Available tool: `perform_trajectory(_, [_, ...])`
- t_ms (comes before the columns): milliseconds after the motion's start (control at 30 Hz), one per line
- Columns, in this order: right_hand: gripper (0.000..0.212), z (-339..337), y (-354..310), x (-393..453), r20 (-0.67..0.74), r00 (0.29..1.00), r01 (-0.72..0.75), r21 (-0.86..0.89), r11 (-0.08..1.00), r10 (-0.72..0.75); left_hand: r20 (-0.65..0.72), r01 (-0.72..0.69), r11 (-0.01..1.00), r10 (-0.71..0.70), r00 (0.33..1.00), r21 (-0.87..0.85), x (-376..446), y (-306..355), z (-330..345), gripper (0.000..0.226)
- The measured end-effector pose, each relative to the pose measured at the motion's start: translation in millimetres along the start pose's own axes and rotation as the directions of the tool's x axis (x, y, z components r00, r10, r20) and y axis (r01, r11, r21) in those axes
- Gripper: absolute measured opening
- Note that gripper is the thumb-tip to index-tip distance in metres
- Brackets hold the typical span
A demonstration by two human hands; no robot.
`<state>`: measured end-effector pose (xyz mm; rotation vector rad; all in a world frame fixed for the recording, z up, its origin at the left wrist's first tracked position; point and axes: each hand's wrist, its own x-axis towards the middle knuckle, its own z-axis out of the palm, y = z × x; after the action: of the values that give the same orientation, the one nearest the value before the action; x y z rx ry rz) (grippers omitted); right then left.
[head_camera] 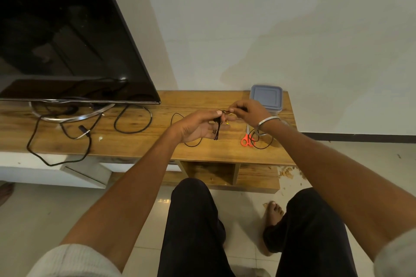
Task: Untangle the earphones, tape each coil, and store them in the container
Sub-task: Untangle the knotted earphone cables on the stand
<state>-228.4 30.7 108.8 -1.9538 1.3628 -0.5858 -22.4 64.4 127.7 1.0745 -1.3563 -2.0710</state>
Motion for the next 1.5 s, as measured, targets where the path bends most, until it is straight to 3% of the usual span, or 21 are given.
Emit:
perform_trajectory(233, [0.021, 13.1, 7.5, -1.5, -0.016, 0.998, -0.066, 0.011, 0.998, 0.067, -0.021, -0.148, 0.962, 0.147, 0.989, -0.229, 1.2, 9.3, 3.6, 0.022])
perform_trajectory(567, [0.026, 34.6, 1.1, -7.6, 0.208, 0.975, -0.066, -0.055, 0.996, 0.076, -0.179, -0.268, 0.937, 0.231, 0.956, -0.223, 5.8, 14.7, -2.5, 0.026])
perform_trajectory(700, [0.027, 37.3, -6.5, -7.7, 0.280, 0.960, -0.007, -0.074, 0.997, 0.028, -0.297, -0.255, 0.964, 0.224, 0.928, -0.069, 9.9, 9.9, -4.0, 0.025])
perform_trajectory(933, [0.024, 30.2, -17.4, -8.1, 0.334, 0.942, 0.034, -0.031, 0.999, -0.022, -0.371, -0.151, 0.956, 0.239, 0.897, 0.250, 9.5, -3.0, -8.4, 0.020])
perform_trajectory(1200, [0.023, 20.8, -18.4, -8.5, 0.319, 0.947, 0.013, 0.063, 0.998, -0.033, -0.360, -0.057, 0.803, 0.328, 0.873, 0.594, 10.7, -15.2, -13.1, 0.016])
perform_trajectory(1367, [0.019, 15.0, -19.0, -8.9, 0.281, 0.960, -0.025, 0.124, 0.992, -0.011, -0.299, -0.013, 0.707, 0.316, 0.900, 0.707, 9.9, -18.7, -15.2, 0.022])
perform_trajectory(1500, [0.021, 10.6, -17.7, -8.7, 0.258, 0.966, -0.074, 0.153, 0.985, 0.032, -0.303, 0.026, 0.702, 0.273, 0.913, 0.711, 7.8, -18.3, -16.5, 0.023])
